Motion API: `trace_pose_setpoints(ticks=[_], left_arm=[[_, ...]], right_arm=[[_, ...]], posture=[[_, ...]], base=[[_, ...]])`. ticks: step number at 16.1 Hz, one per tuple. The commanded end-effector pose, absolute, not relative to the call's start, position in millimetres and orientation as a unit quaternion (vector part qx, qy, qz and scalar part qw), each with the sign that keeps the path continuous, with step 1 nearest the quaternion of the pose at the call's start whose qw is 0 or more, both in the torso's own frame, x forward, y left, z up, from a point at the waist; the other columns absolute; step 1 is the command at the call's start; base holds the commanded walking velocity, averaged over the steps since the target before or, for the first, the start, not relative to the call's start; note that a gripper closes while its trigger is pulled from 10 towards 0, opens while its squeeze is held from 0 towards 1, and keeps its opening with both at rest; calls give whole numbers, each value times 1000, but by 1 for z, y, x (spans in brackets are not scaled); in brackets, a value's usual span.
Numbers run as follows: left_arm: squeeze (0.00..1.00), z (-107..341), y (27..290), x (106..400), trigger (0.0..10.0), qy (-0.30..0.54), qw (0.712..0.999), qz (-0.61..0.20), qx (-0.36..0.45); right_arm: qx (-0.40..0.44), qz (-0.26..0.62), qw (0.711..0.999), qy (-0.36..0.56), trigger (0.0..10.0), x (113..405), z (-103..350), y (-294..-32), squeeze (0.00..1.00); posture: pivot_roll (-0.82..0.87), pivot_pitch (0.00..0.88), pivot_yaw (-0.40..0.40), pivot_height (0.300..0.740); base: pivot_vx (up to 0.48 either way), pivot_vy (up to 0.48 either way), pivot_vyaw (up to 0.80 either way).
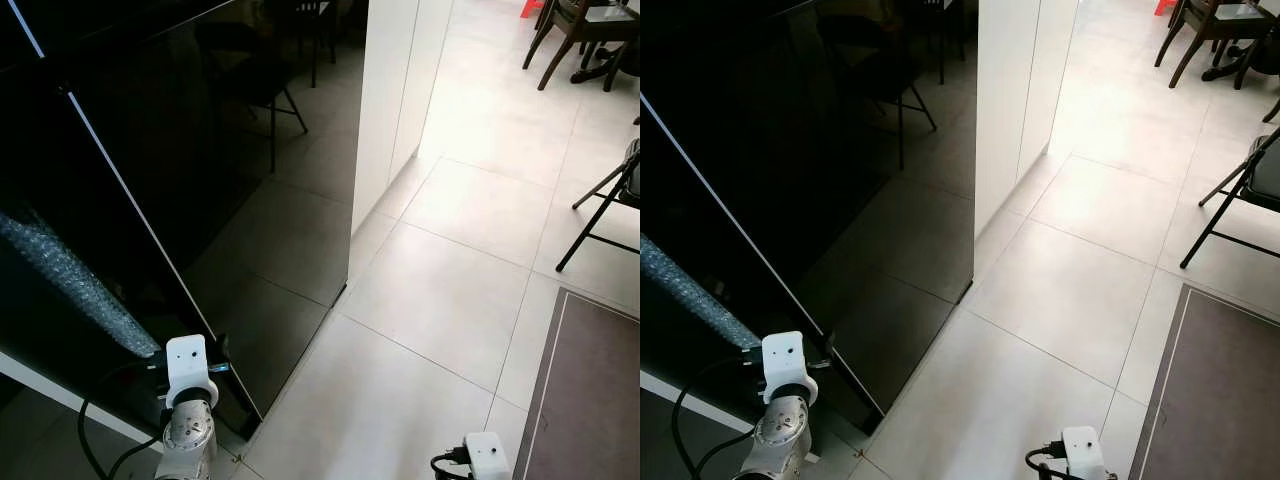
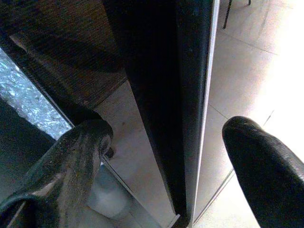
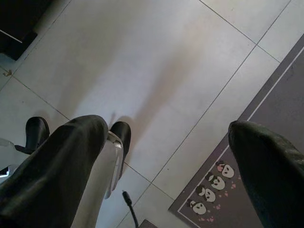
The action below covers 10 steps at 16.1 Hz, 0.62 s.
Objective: Restocking fridge
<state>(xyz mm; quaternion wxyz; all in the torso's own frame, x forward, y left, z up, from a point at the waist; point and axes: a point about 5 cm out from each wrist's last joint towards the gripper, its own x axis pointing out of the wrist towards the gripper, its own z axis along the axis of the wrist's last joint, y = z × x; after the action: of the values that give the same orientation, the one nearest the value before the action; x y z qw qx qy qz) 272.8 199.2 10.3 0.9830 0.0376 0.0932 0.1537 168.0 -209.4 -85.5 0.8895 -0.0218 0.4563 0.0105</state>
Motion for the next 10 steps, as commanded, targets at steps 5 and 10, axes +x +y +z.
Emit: trace_pose_setpoints(ticks=[5, 10], left_arm=[[0, 22, 224, 277, 10000, 70, 976, 201, 49], [0, 17, 224, 275, 10000, 90, 975, 198, 45]], right_arm=[[-20, 7, 883, 470, 10000, 164, -88, -209, 0], [-19, 4, 881, 473, 10000, 163, -89, -209, 0]], posture=[[-114, 97, 18, 740], [-115, 98, 19, 740]], base=[[0, 0, 0], [0, 0, 0]])
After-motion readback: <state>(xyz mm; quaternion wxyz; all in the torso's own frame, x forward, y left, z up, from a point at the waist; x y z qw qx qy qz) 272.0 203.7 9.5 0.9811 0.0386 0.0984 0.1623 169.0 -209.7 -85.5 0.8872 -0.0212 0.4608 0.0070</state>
